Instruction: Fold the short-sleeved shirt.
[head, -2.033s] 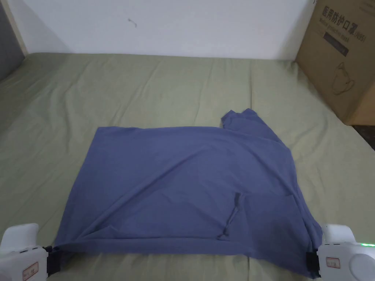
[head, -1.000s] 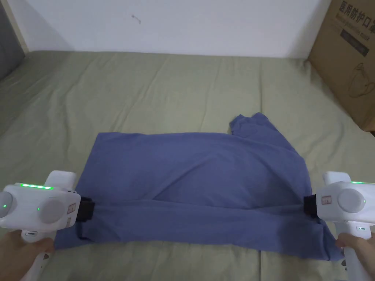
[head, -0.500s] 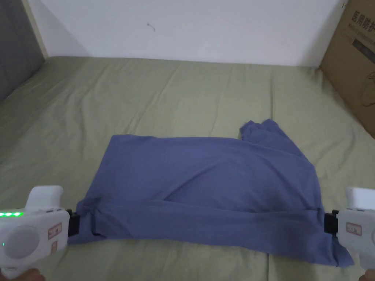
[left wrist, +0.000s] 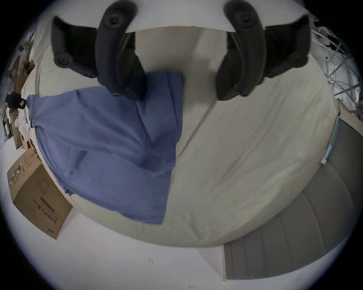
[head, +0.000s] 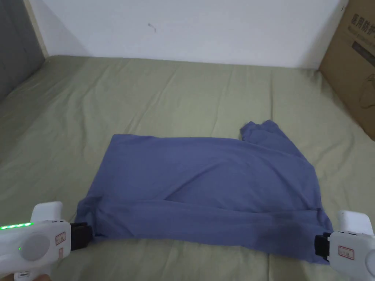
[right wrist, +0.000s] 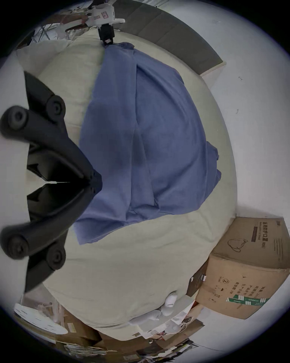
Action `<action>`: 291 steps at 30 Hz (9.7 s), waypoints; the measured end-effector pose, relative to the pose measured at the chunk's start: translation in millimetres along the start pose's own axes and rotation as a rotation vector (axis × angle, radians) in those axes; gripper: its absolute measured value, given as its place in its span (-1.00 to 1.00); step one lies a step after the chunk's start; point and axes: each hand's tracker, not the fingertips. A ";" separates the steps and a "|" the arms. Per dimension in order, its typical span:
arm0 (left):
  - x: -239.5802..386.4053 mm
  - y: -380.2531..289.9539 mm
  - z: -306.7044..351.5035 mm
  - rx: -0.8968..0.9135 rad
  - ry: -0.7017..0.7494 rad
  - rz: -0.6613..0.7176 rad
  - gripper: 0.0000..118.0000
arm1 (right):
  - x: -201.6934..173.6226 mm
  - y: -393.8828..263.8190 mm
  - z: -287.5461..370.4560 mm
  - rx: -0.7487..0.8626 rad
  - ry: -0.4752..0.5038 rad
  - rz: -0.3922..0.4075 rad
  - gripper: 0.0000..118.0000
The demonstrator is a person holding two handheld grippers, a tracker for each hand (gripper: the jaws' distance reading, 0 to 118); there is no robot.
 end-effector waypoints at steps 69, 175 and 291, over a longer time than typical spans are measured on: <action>-6.3 -22.1 96.8 0.075 -0.029 -0.112 0.44 | 42.9 -22.6 47.5 -0.062 -0.065 -0.002 0.46; -2.5 8.5 92.6 0.003 -0.100 -0.169 -0.97 | 42.9 -33.2 74.3 -0.093 -0.004 0.065 -0.99; 143.6 -30.6 88.6 -0.049 -0.716 -0.147 0.21 | 4.8 -55.4 26.7 -0.028 0.133 -0.267 -1.00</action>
